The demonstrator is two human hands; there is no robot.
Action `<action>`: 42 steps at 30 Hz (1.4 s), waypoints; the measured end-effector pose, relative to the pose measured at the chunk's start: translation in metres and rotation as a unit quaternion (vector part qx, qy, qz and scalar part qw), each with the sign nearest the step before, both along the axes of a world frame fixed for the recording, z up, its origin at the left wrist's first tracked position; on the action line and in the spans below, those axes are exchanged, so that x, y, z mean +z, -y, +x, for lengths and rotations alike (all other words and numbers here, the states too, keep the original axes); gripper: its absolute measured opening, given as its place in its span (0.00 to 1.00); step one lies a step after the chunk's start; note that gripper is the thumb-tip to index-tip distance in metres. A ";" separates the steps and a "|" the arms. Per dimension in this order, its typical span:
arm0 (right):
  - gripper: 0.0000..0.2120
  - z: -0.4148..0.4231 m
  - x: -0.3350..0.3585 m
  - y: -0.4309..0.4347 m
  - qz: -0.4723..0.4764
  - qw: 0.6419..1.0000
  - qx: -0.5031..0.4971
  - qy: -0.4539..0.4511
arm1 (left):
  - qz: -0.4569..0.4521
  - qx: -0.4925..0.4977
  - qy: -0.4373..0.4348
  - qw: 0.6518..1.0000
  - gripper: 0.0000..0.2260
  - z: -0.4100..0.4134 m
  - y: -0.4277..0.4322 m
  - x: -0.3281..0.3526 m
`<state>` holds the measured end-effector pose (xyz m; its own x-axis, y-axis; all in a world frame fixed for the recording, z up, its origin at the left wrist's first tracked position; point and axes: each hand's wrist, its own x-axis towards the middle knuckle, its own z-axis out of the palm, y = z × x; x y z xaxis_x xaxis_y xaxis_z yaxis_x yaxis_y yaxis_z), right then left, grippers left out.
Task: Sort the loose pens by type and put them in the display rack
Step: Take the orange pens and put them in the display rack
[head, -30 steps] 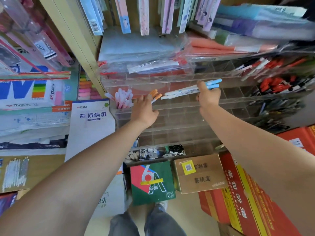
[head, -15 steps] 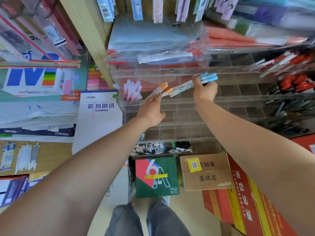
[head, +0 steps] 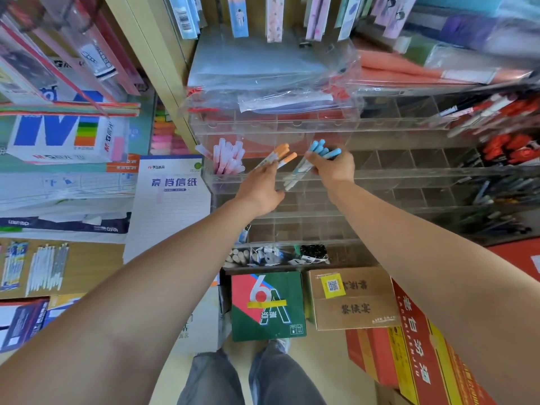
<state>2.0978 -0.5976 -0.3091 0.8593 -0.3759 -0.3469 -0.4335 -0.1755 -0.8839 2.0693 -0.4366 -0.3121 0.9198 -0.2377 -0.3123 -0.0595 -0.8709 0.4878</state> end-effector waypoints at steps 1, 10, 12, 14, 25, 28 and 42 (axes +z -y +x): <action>0.15 0.000 -0.001 0.002 0.001 1.000 -0.003 0.006 | 0.001 0.000 -0.001 1.000 0.34 0.000 0.000 0.001; 0.14 -0.016 -0.005 0.014 -0.035 0.999 0.024 -0.030 | -0.015 -0.005 0.010 1.000 0.32 -0.008 -0.003 0.003; 0.15 -0.025 -0.006 0.013 -0.055 0.998 0.016 -0.035 | -0.015 0.004 0.037 0.999 0.29 -0.013 -0.006 0.007; 0.12 -0.036 -0.007 0.008 -0.070 0.997 0.021 -0.034 | -0.011 0.011 0.067 0.998 0.25 -0.019 -0.011 0.013; 0.03 -0.093 -0.004 -0.143 -0.090 0.981 0.173 0.012 | -0.079 0.045 0.131 0.987 0.08 -0.065 -0.143 0.017; 0.04 -0.102 -0.004 -0.225 -0.066 0.976 0.204 0.022 | -0.088 0.086 0.139 0.983 0.06 -0.081 -0.219 0.008; 0.03 -0.144 -0.155 -0.531 -0.132 0.929 0.313 -0.147 | -0.013 0.118 -0.145 0.982 0.09 -0.144 -0.540 -0.156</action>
<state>1.9535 -0.0665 -0.4645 0.8204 0.0601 -0.5686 -0.3896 -0.6691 -0.6329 1.9255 0.1033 -0.4678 0.8237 -0.0399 -0.5657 0.2868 -0.8312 0.4762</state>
